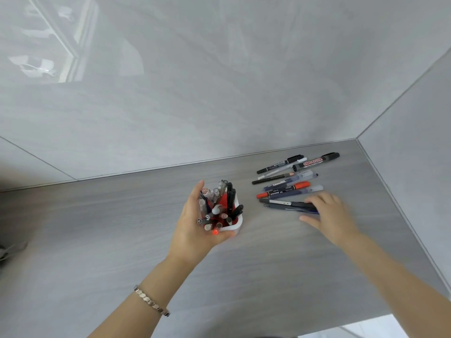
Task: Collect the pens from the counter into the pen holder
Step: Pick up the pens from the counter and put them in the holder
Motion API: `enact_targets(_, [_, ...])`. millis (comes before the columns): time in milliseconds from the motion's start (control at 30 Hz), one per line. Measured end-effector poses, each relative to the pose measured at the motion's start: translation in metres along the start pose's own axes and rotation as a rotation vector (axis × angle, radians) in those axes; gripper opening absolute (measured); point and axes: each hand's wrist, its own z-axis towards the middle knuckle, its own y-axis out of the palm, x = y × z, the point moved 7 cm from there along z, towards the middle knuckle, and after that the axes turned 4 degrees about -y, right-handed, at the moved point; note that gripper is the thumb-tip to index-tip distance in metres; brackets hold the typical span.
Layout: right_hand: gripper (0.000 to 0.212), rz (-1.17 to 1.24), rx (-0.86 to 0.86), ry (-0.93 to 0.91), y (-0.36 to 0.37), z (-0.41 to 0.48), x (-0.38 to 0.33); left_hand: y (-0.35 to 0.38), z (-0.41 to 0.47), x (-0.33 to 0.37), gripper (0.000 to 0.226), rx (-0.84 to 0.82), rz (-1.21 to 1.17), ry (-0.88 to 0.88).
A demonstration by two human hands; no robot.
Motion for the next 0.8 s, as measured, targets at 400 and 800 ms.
enact_targets(400, [0.01, 0.341, -0.173, 0.017, 0.002, -0.036, -0.063, -0.001, 0.0, 0.005, 0.105, 0.033, 0.072, 0.046])
enact_targets(800, [0.024, 0.254, -0.141, -0.169, -0.114, -0.055, -0.135, -0.003, 0.002, 0.003, 0.109, 0.038, 0.159, 0.054])
